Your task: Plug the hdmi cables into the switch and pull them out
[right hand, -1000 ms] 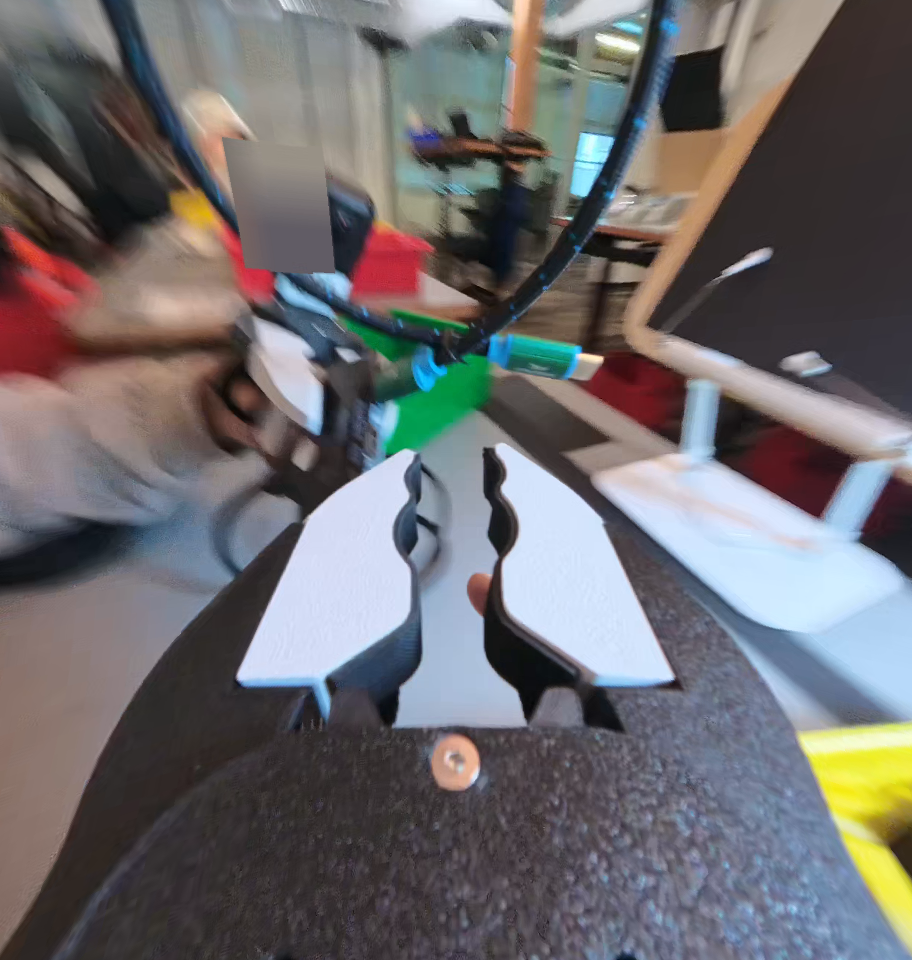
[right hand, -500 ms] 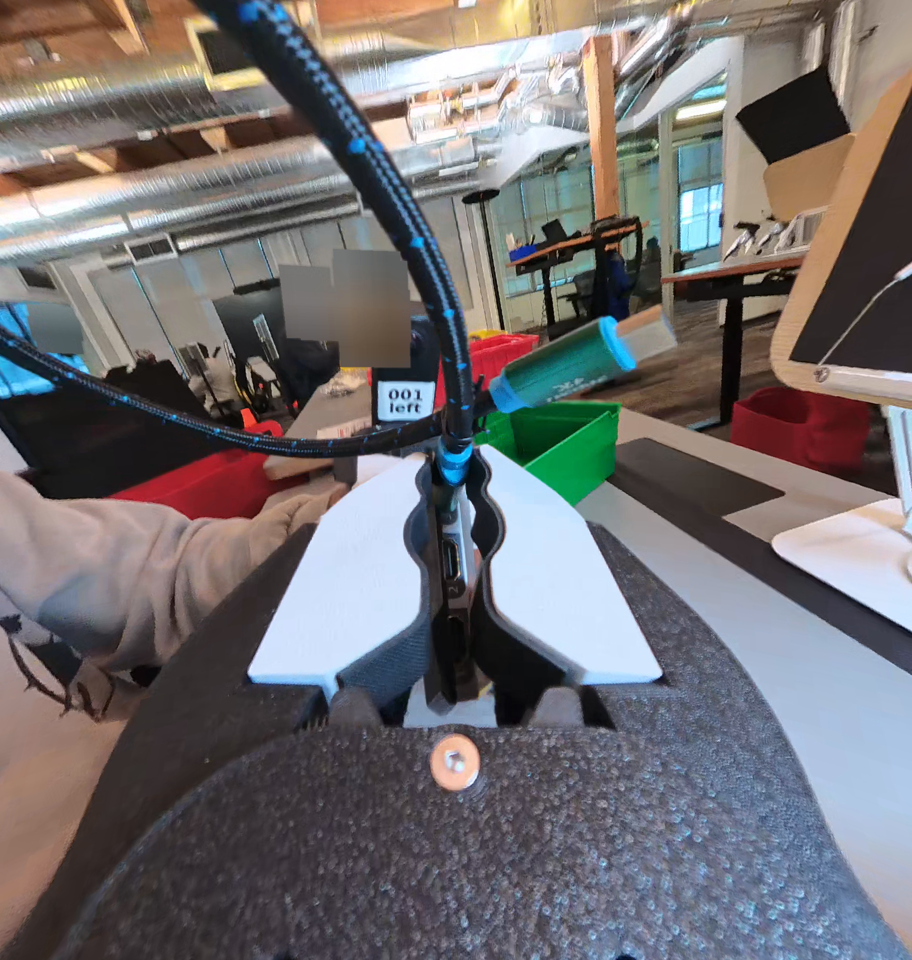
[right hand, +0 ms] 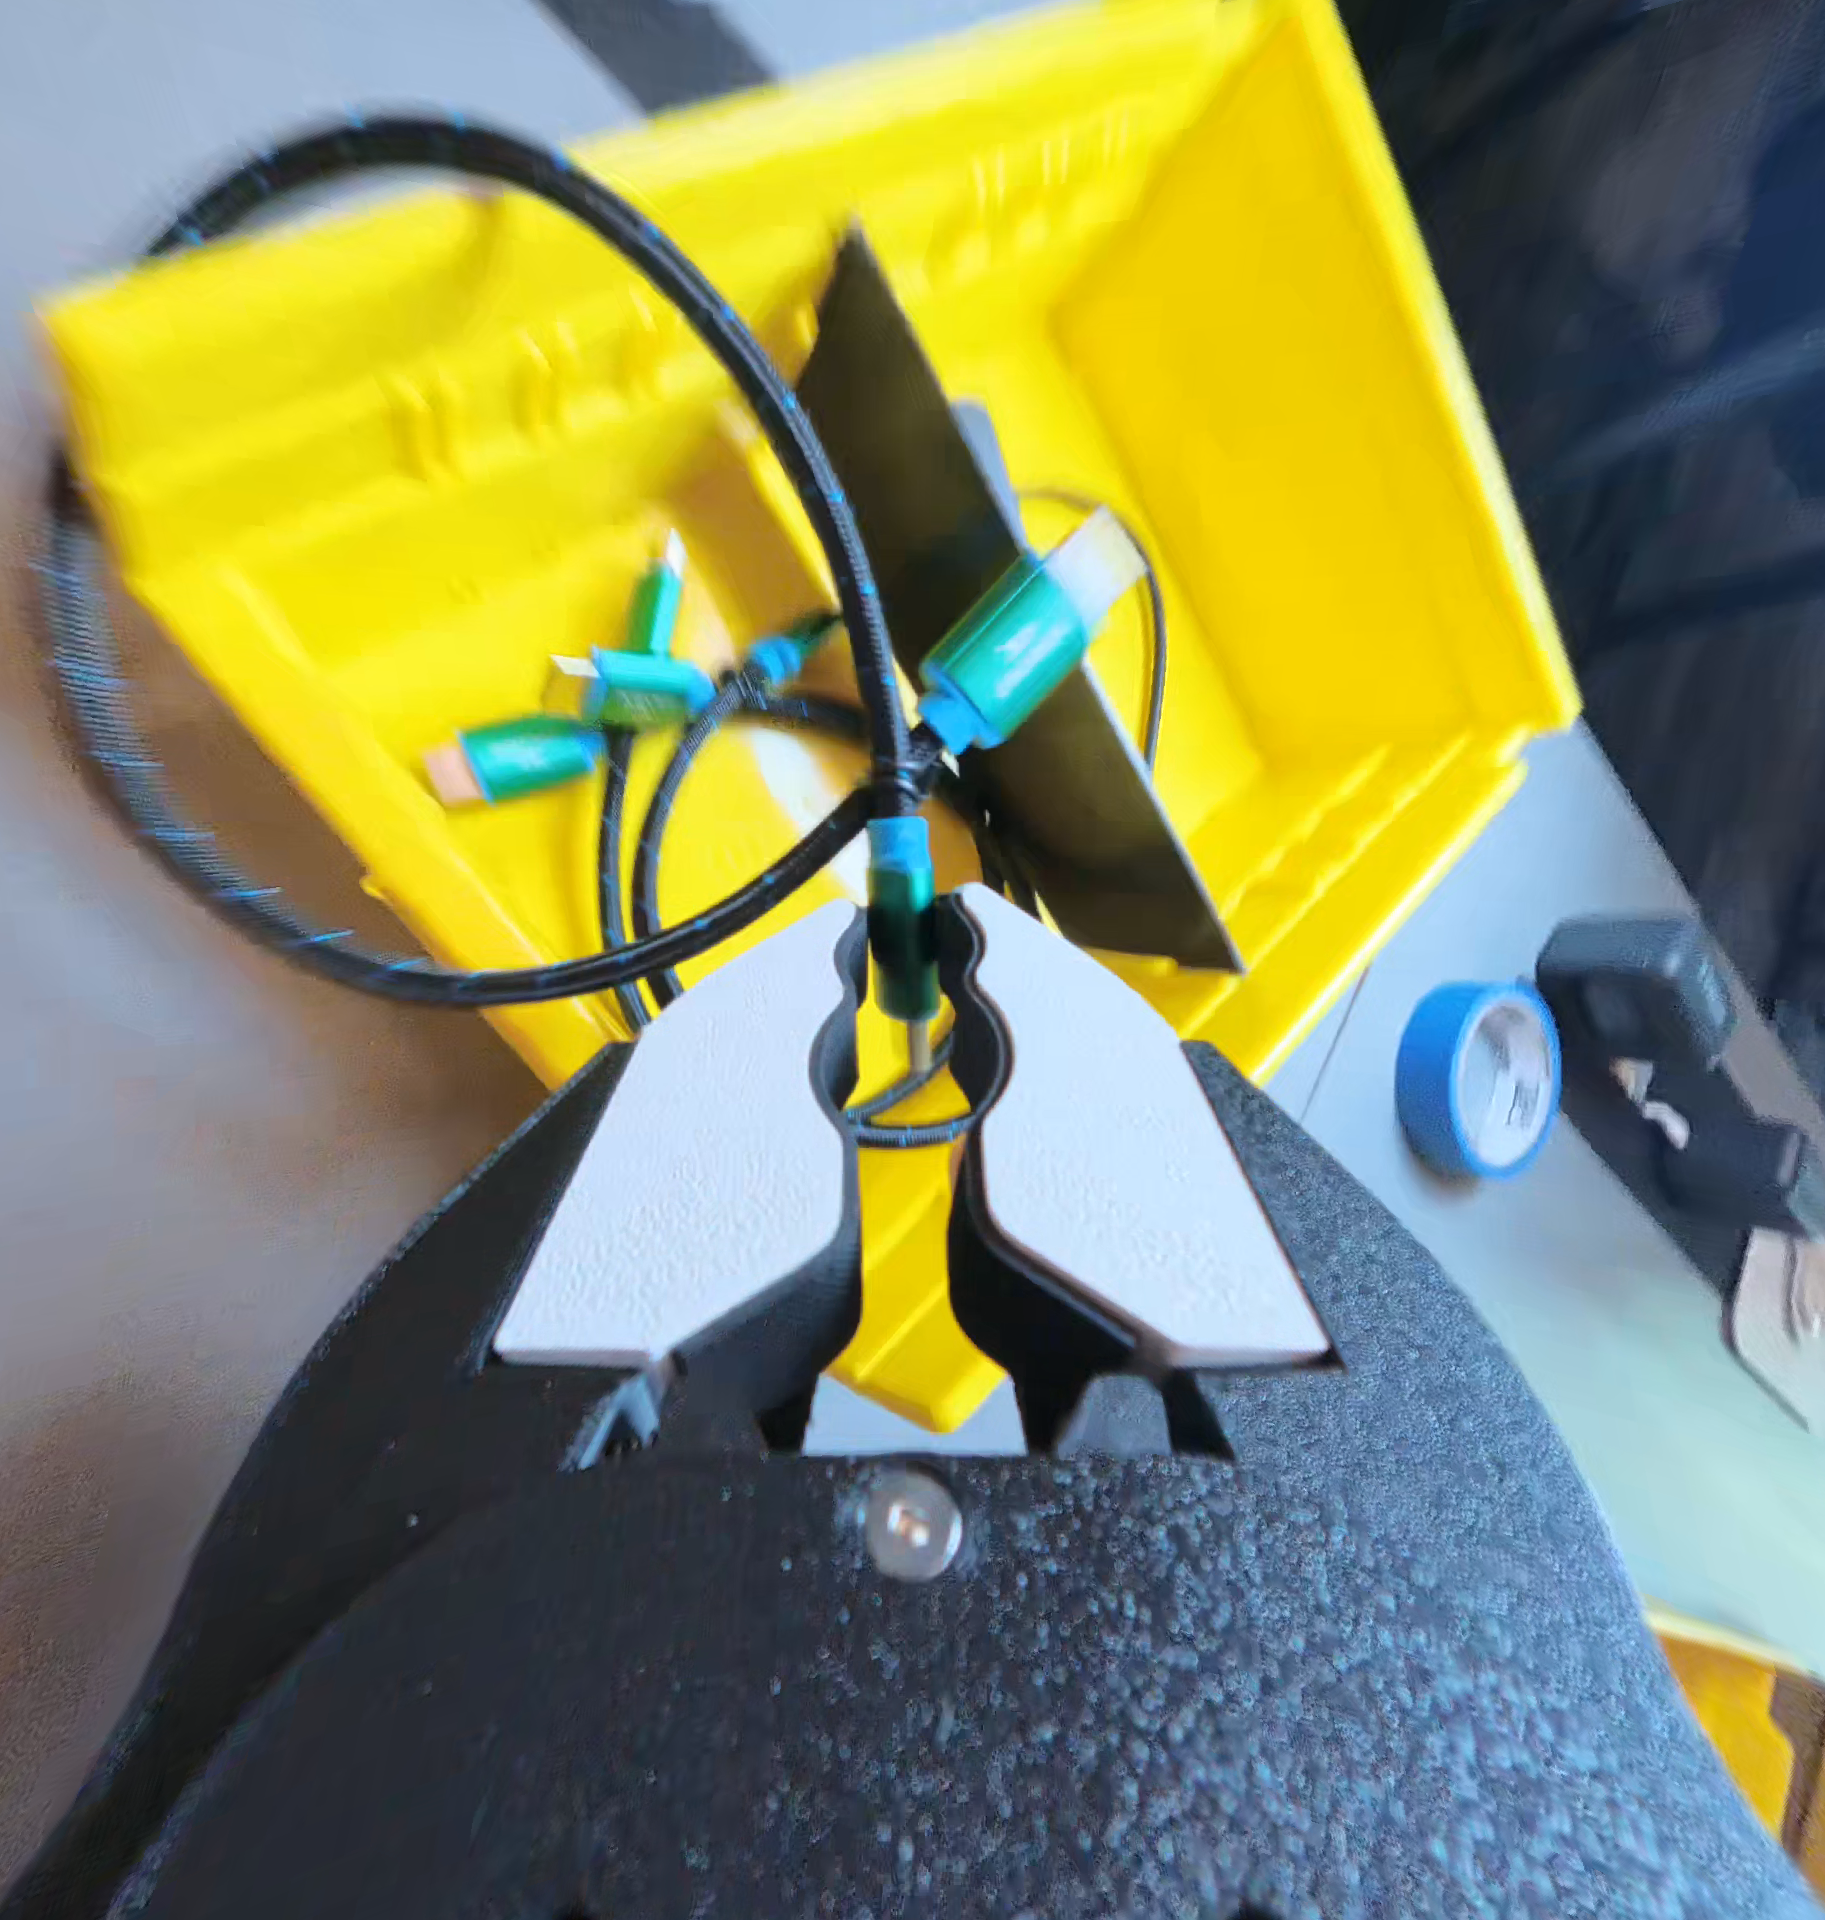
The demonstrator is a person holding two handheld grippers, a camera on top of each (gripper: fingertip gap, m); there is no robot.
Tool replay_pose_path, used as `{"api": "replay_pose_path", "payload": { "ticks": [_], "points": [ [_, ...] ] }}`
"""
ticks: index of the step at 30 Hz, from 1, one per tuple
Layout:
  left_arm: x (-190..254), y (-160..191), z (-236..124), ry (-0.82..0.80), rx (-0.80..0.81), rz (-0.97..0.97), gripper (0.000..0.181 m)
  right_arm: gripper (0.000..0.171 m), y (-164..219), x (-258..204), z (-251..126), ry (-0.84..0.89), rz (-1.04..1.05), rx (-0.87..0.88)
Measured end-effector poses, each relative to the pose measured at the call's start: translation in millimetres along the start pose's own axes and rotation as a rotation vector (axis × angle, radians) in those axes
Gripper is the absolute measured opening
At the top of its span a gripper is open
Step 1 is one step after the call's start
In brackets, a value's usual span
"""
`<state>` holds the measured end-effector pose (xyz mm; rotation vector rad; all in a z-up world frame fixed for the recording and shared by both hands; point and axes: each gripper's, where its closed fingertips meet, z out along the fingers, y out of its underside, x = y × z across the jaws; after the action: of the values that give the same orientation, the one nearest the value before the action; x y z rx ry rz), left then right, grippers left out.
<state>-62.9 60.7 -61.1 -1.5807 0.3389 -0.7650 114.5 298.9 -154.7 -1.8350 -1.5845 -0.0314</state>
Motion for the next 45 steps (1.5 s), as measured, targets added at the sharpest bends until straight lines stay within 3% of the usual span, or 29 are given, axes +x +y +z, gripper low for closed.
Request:
{"api": "replay_pose_path", "payload": {
  "ticks": [2, 6, 11, 22, 36, 39, 43, 45],
  "points": [
    [-2.5, -5.3, -4.4, -0.011, 0.021, -0.012, 0.022, 0.017, 20.6, 15.3, 11.2, 0.069, 0.067, -0.095],
    [-1.9, -11.3, -10.0, -0.038, 0.034, 0.021, 0.021, 0.045, 30.2, 40.4, 8.1, 0.226, 0.065, -0.126],
    [-2.8, -11.2, -8.5, -0.094, 0.013, 0.09, 0.021, 0.043, -26.7, 47.0, -38.0, 0.302, 0.055, 0.198],
    [17.9, -20.1, -2.7, -0.099, 0.001, 0.202, 0.021, 0.043, -96.5, -12.0, -96.4, 0.276, -0.162, 0.459],
    [66.6, -50.4, -4.5, -0.007, 0.087, 0.282, 0.023, 0.043, -142.2, -108.1, -126.3, -0.054, -0.283, 0.726],
    [68.1, -45.6, -3.0, 0.001, 0.061, 0.31, 0.024, 0.043, -152.7, -136.9, -154.7, -0.288, -0.228, 0.869],
    [69.5, -40.7, -0.6, 0.01, 0.044, 0.332, 0.023, 0.044, -153.3, -169.3, -208.5, -0.752, -0.122, 1.039],
    [73.9, -36.9, 1.9, 0.035, 0.031, 0.336, 0.023, 0.044, -155.3, -171.3, -208.9, -0.779, -0.093, 1.045]
  ]
}}
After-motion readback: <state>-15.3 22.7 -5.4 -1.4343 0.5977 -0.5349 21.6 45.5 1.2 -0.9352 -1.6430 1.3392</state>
